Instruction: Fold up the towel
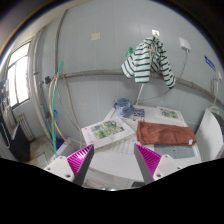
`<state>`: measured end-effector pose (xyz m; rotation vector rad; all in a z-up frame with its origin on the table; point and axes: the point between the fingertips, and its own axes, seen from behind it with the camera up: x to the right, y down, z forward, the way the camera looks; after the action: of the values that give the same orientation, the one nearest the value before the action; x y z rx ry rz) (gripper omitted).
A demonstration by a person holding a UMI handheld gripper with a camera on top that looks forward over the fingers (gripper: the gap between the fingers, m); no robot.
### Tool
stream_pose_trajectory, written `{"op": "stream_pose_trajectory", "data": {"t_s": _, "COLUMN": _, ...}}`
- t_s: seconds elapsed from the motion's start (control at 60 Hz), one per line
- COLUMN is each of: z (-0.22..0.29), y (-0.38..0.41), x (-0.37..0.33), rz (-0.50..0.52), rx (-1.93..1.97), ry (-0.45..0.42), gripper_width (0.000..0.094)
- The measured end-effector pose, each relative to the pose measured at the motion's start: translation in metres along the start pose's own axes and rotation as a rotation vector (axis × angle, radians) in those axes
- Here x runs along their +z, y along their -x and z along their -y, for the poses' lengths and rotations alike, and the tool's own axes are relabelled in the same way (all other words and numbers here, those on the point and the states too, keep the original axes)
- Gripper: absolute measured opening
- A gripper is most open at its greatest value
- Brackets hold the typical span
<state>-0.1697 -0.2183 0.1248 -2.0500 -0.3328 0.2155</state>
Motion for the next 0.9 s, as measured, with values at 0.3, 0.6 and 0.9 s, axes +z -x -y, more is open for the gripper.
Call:
{"op": "stream_pose_trajectory", "data": {"t_s": 0.3, "z": -0.018, "y": -0.105, "x": 0.135, "rz": -0.138, "rx": -0.099, "ry": 0.069, "gripper_width": 0.0835}}
{"op": "stream_pose_trajectory", "data": {"t_s": 0.6, "z": -0.036, "y": -0.133, "x": 0.217, "rz": -0.056, "rx": -0.094, "ry": 0.174, "gripper_width": 0.0727}}
{"op": "stream_pose_trajectory", "data": {"t_s": 0.9, "z": -0.030, "y": -0.158, "x": 0.226, "rz": -0.067, "rx": -0.060, "ry": 0.144, "gripper_width": 0.0033}}
